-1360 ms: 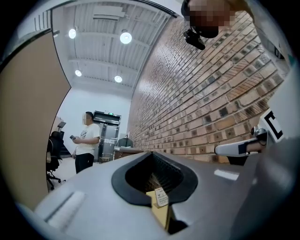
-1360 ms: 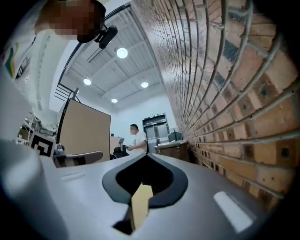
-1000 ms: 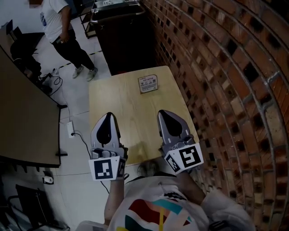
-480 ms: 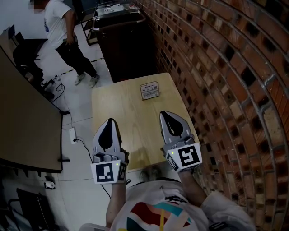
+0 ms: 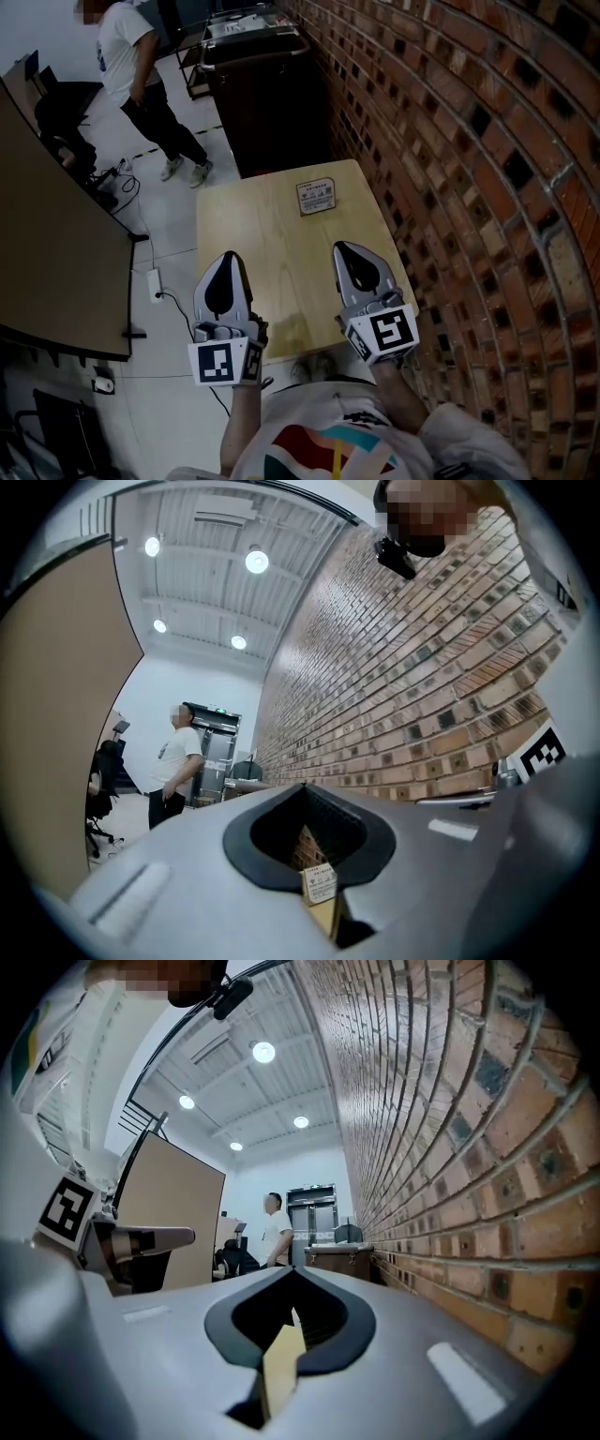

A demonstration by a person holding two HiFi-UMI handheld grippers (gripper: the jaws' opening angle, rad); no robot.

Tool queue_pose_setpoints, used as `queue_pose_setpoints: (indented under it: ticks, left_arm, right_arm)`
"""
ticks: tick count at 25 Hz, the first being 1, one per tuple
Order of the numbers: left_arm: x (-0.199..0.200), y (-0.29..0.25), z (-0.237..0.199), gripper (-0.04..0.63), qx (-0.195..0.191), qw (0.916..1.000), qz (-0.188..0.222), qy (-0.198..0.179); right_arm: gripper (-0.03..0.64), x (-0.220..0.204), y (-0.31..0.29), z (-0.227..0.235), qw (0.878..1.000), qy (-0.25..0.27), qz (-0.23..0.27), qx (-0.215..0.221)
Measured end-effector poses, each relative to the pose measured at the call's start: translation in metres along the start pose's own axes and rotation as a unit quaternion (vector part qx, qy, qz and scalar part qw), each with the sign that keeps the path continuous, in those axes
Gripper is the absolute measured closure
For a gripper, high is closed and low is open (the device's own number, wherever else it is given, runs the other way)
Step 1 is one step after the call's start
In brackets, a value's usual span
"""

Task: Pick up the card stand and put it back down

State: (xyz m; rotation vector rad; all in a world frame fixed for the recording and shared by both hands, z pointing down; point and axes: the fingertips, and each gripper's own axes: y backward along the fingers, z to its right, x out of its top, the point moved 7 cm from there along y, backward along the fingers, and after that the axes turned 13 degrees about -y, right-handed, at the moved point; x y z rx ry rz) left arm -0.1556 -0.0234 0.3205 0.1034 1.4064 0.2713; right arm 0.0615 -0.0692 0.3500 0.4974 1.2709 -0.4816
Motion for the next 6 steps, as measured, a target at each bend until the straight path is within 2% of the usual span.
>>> queue_pose_setpoints:
  ticks: [6]
  left_arm:
    - [-0.0047,0.0049,0.0017,0.589,-0.007,0.9999,-0.012,0.004]
  right_arm:
    - [0.615,0.0018,0.0034,0.0034,1.0,-0.002,0.004,-0.003]
